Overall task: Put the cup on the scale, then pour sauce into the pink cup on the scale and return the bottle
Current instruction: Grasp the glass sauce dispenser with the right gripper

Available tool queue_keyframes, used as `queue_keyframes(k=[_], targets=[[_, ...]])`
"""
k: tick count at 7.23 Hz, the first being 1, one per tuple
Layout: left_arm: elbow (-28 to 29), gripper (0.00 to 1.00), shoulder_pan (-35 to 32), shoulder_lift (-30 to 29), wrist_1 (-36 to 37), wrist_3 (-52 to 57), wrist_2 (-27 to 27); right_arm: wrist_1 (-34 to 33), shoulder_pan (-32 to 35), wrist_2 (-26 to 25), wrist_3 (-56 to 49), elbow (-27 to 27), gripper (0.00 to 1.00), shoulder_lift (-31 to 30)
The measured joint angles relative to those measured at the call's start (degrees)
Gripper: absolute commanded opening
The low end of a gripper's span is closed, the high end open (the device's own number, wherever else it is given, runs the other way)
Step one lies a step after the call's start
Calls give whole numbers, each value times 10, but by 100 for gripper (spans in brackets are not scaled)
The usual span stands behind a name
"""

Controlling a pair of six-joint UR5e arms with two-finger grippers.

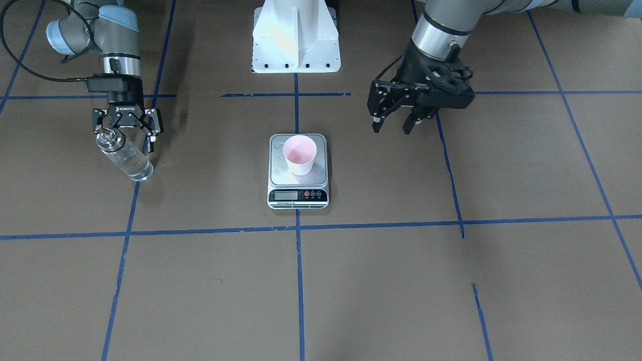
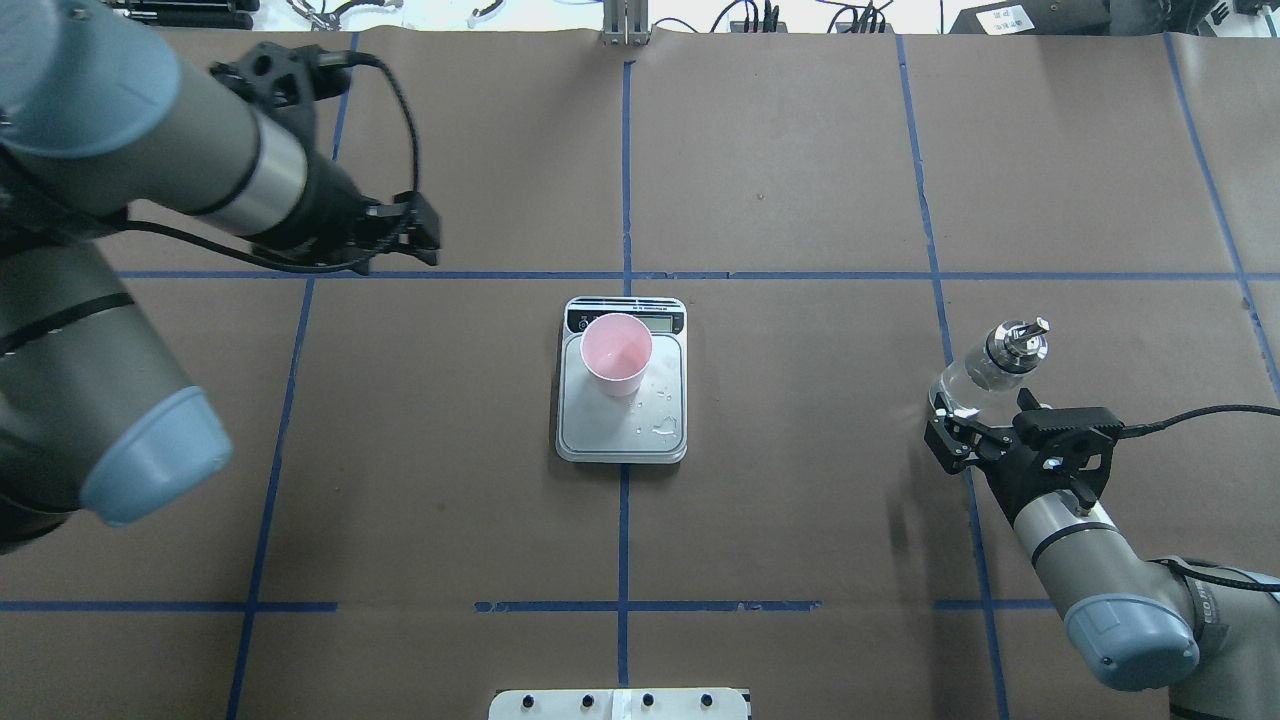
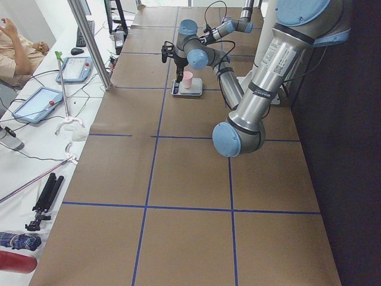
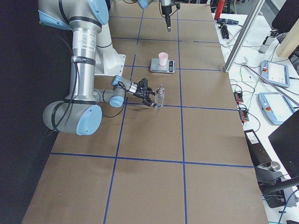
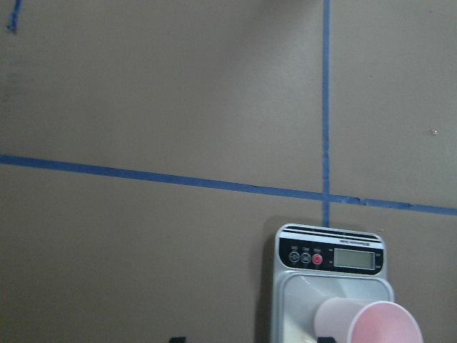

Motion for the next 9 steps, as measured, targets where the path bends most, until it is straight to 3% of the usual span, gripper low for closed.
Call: queue_keyframes(k=[4, 9], targets=[[-27, 69, -50, 111, 0, 159, 9, 4, 0, -7, 0, -11, 99, 8], [-34, 69, -54, 131, 0, 182, 11, 6, 3, -19, 34, -25, 99, 22]])
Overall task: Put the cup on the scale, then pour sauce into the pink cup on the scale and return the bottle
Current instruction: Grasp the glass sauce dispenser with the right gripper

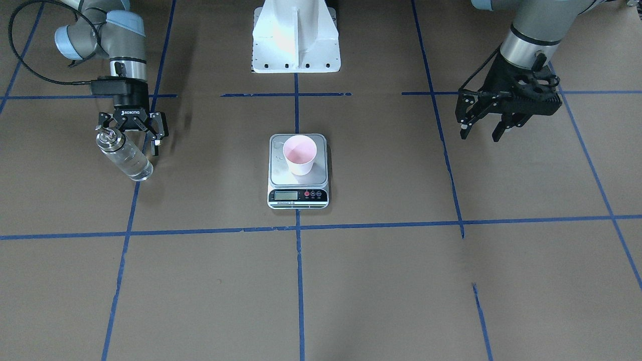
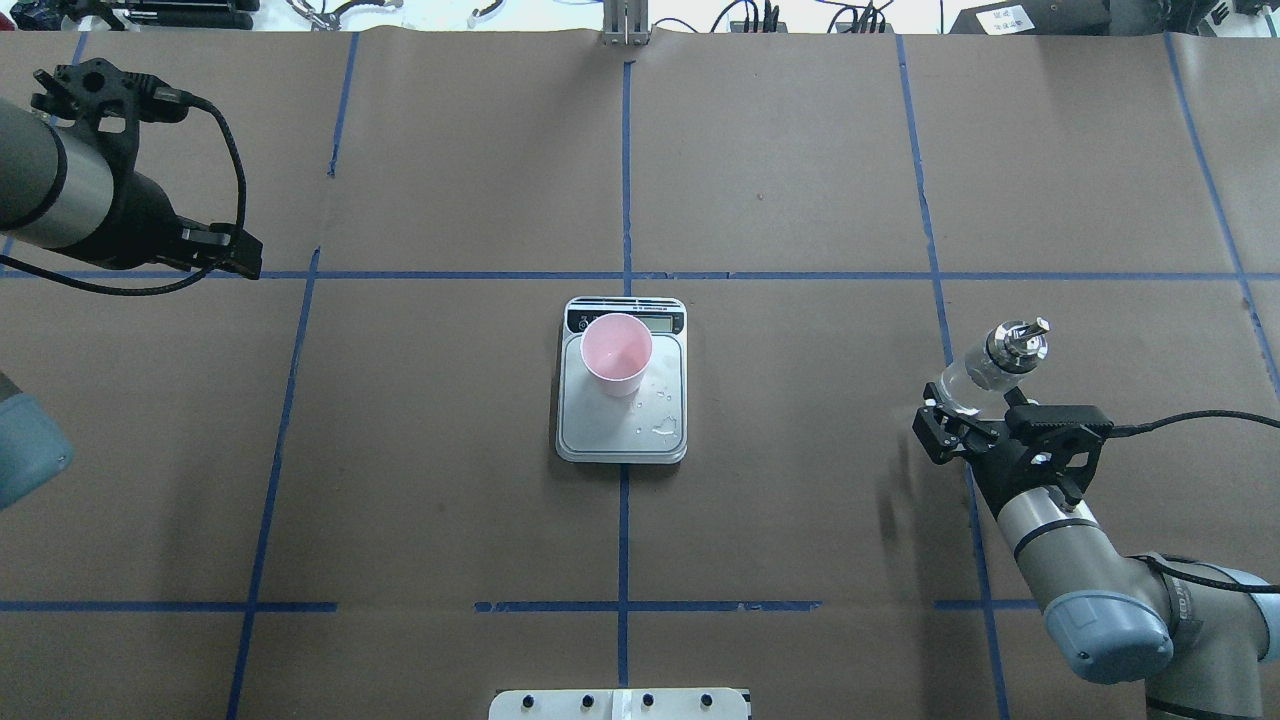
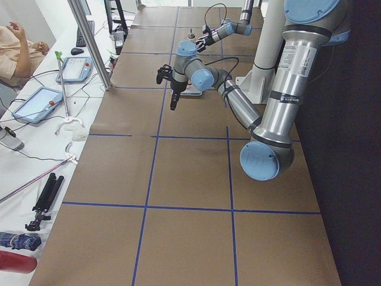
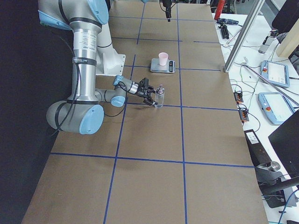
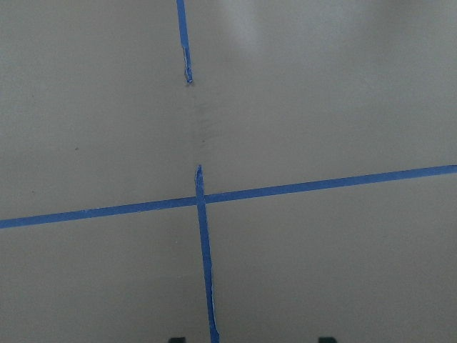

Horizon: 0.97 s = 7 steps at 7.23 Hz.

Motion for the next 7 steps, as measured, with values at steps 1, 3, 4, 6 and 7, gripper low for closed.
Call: queue_keyframes(k=[1, 3, 4, 6, 7], targets=[[0, 69, 0, 0, 0, 0, 0, 0, 2, -2, 4, -10, 99, 2], [0, 69, 1, 0, 1, 0, 0, 0, 9, -3, 5, -23, 98, 13], [0, 69, 1, 0, 1, 0, 0, 0, 14, -3, 5, -29, 98, 16], [0, 69, 2, 0, 1, 0, 0, 3, 22, -3, 7, -39, 75, 22], [0, 69, 2, -1, 1, 0, -1, 10, 23, -3, 8, -41, 58, 25]])
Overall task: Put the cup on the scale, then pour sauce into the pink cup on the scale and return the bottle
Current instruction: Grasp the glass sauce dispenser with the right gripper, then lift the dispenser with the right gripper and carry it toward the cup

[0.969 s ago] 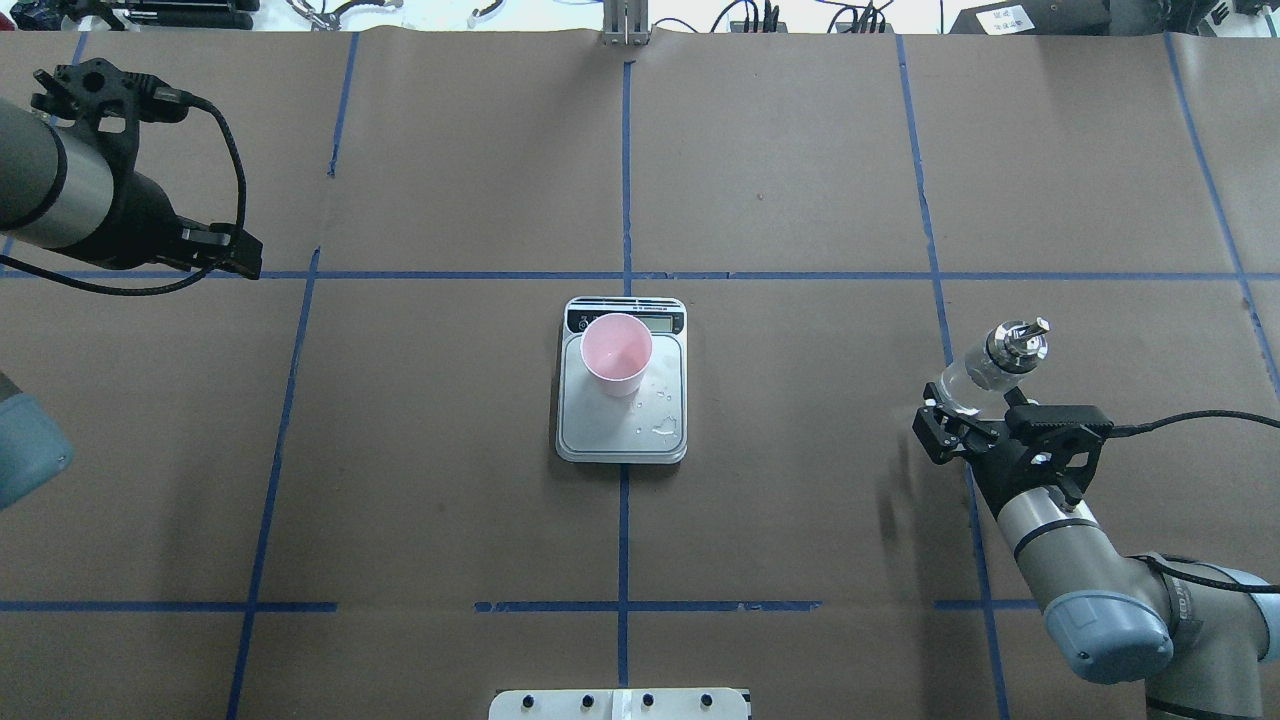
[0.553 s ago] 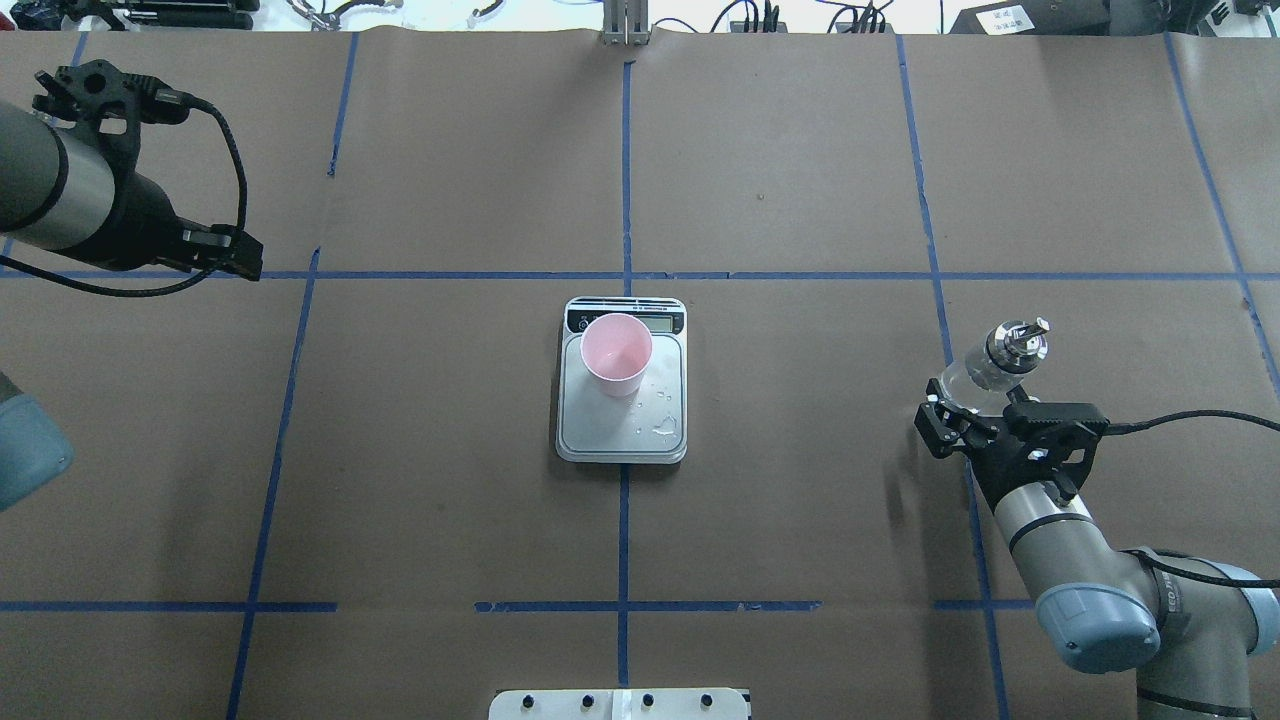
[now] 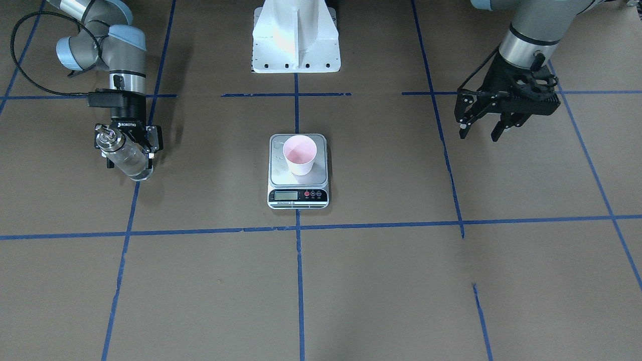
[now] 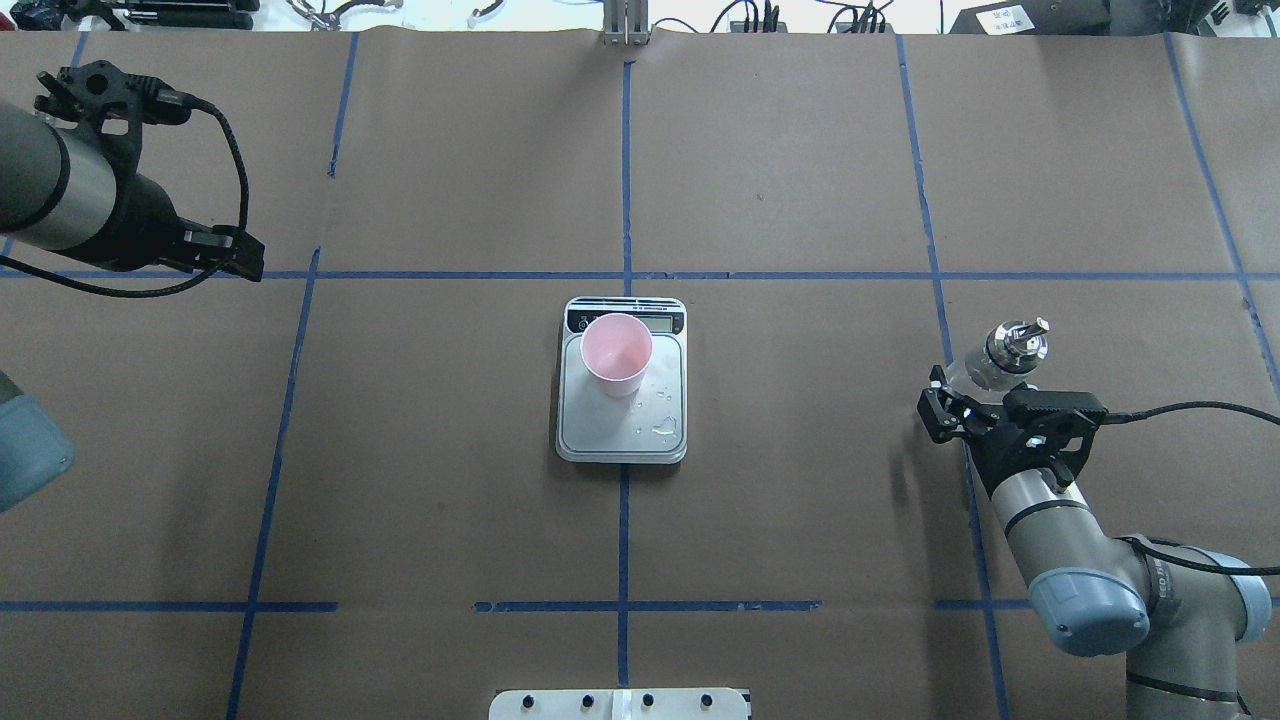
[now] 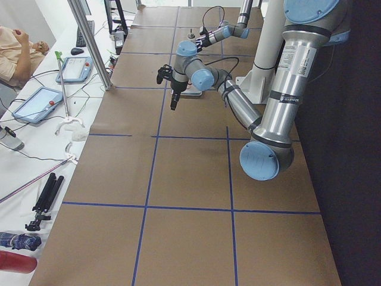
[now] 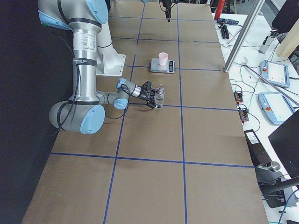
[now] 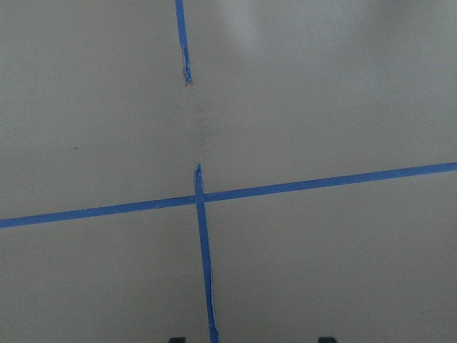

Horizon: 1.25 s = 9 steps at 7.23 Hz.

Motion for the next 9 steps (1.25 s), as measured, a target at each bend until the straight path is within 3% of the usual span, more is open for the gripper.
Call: queue_keyframes(k=[2, 5, 9], targets=[[-1, 69, 0, 0, 0, 0, 0, 12, 0, -10, 1, -3, 3, 4], [-2, 69, -1, 0, 0, 0, 0, 14, 1, -28, -11, -8, 0, 7], [-17, 68, -2, 11, 0, 14, 0, -12, 11, -48, -116, 9, 0, 44]])
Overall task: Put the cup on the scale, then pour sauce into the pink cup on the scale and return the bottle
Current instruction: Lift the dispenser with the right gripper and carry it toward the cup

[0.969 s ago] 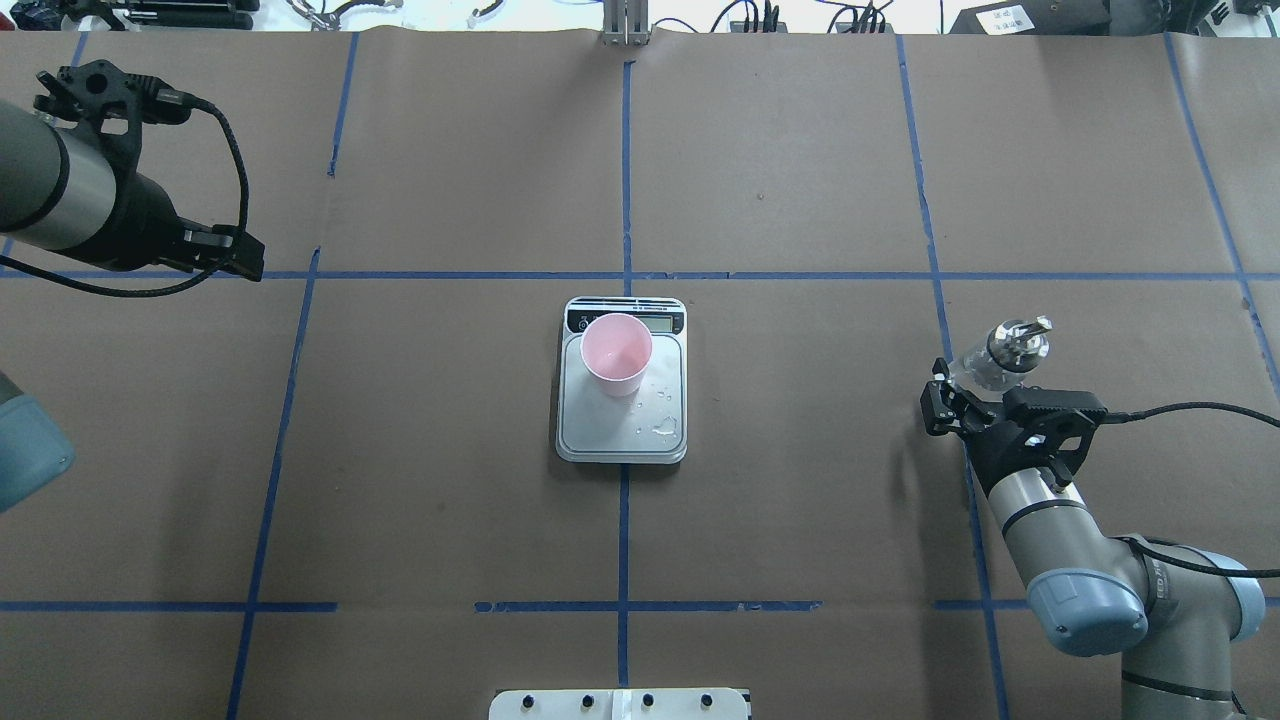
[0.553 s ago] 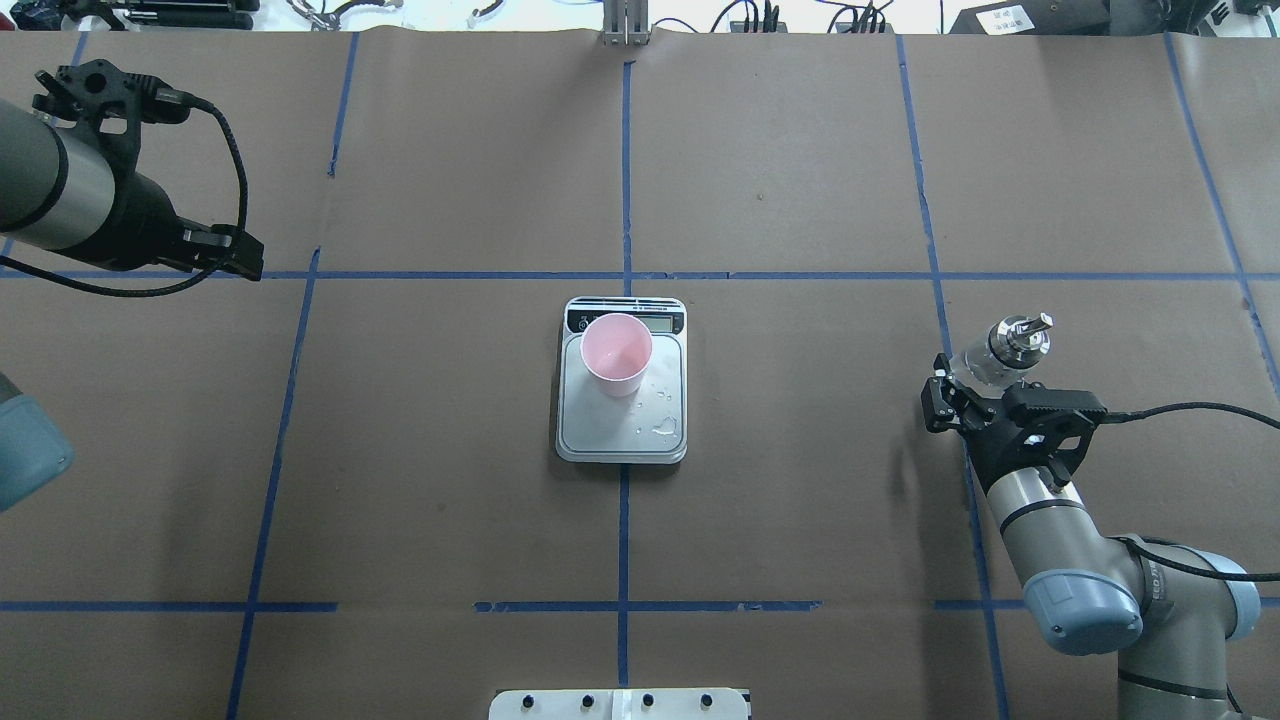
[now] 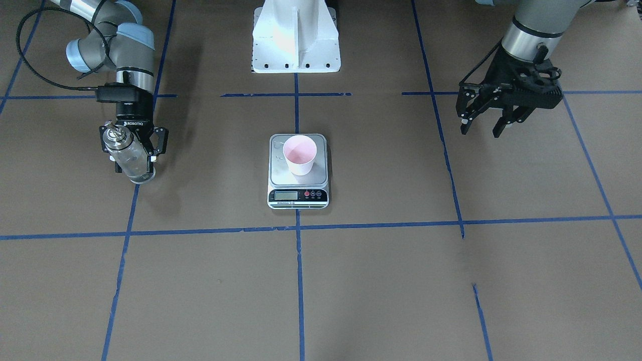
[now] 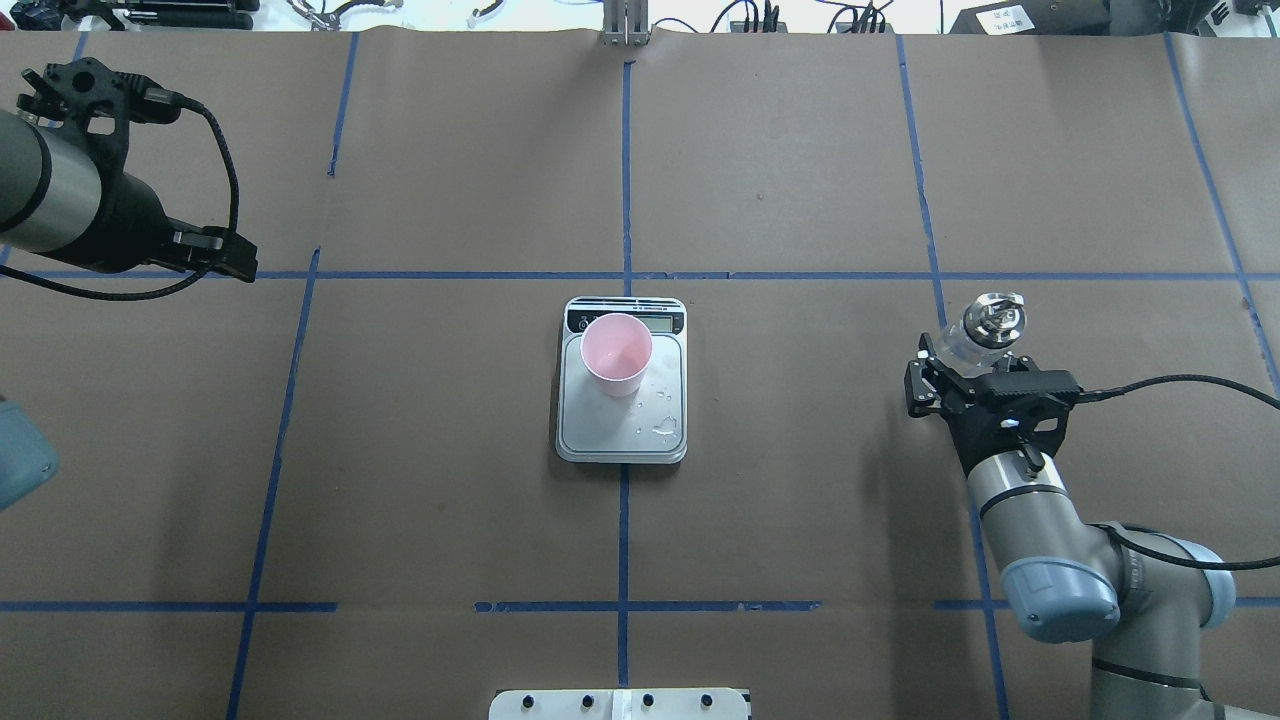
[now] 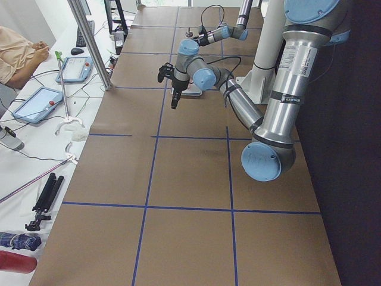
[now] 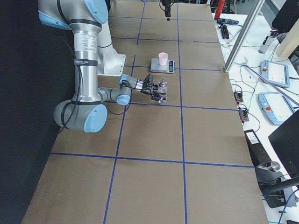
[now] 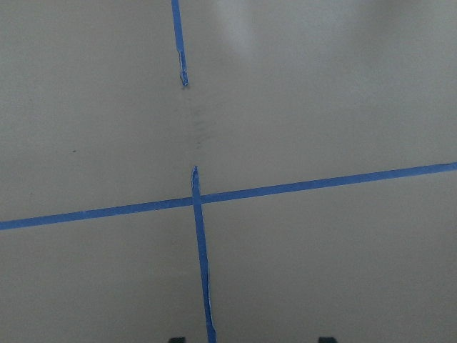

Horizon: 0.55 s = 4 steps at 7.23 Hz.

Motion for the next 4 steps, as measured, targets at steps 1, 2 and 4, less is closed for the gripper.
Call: queue_keyframes(k=[1, 2, 4], targets=[[-1, 67, -1, 5, 0, 8, 0, -24, 0, -2, -27, 4, 0, 19], [-2, 66, -1, 8, 0, 12, 1, -56, -1, -1, -42, 14, 0, 36], [-2, 64, -1, 11, 0, 14, 1, -176, -2, 23, -53, 63, 0, 91]])
